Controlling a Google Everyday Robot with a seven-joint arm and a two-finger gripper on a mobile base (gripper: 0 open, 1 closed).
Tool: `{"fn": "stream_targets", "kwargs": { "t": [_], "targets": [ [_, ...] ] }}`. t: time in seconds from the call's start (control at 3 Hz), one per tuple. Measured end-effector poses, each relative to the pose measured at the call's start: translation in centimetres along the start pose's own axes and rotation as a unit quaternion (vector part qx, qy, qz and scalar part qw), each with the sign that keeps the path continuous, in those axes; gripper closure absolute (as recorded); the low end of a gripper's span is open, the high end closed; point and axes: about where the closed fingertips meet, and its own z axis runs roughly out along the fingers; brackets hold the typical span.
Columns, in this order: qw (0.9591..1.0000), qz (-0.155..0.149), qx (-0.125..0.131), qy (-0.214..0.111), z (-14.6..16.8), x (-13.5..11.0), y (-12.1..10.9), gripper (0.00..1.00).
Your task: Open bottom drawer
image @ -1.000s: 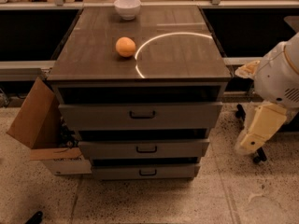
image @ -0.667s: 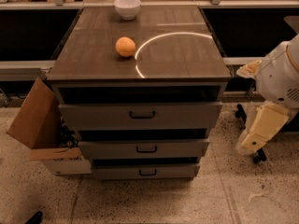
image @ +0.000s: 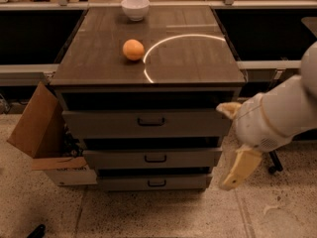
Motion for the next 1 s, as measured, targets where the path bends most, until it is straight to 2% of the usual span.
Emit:
{"fn": "stream_targets", "kwargs": {
  "t": [0.33, 0.67, 1.0],
  "targets": [
    [0.9990, 0.001, -0.041, -0.018, 9.3, 0.9, 2.5, 0.00],
    [0.9990, 0.001, -0.041, -0.018, 9.3, 0.9, 2.5, 0.00],
    [0.9984, -0.004, -0.055, 0.011, 12.9, 2.2, 2.8, 0.00]
  ]
}}
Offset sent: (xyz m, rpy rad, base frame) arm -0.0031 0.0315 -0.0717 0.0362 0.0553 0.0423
